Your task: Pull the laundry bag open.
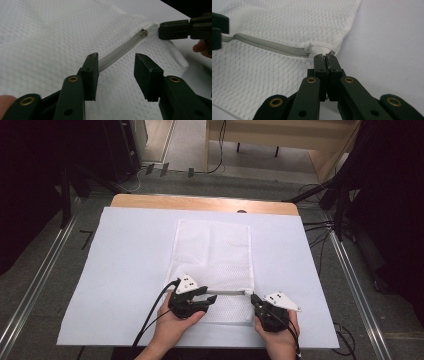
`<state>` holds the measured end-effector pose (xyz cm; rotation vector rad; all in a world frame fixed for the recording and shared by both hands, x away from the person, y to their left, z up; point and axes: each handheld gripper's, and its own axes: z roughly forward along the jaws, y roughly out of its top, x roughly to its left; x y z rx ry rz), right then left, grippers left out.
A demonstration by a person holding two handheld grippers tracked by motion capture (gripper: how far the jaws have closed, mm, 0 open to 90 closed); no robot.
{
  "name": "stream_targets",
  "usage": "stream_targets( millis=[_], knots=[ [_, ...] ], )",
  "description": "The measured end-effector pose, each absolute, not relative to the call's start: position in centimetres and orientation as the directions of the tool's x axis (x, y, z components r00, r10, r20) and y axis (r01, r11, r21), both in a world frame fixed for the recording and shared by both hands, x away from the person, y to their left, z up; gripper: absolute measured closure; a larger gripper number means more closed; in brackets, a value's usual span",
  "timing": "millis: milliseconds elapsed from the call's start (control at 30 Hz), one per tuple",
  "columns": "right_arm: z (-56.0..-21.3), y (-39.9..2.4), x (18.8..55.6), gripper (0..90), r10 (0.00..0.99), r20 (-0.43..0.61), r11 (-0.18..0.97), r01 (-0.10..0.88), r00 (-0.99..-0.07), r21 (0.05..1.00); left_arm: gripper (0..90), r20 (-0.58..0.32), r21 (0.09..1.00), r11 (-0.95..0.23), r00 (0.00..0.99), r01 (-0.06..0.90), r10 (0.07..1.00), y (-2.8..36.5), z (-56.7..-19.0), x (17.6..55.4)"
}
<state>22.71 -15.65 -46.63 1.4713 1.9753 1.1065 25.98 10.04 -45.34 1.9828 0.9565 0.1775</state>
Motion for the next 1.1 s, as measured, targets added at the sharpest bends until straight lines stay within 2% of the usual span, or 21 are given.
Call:
stream_targets(
  millis=[200, 533, 1100],
  knots=[
    [-46.5, -15.5, 22.7, 90.0, 0.929, 0.113, 0.119, 0.575, -0.352, 0.809, 69.5, -0.277, 0.773, -0.283, 0.705, 0.567, 0.653, 8.0, -45.7, 26.3],
    [-46.3, -15.1, 22.5, 90.0, 0.92, 0.104, 0.135, 0.556, -0.377, 0.82, 67.9, -0.329, 0.758, -0.272, 0.707, 0.594, 0.626, 5.6, -45.8, 26.8],
    [-46.1, -14.7, 22.4, 90.0, 0.91, 0.096, 0.151, 0.538, -0.403, 0.83, 66.0, -0.38, 0.755, -0.237, 0.702, 0.611, 0.602, 4.3, -44.9, 27.3]
  ],
)
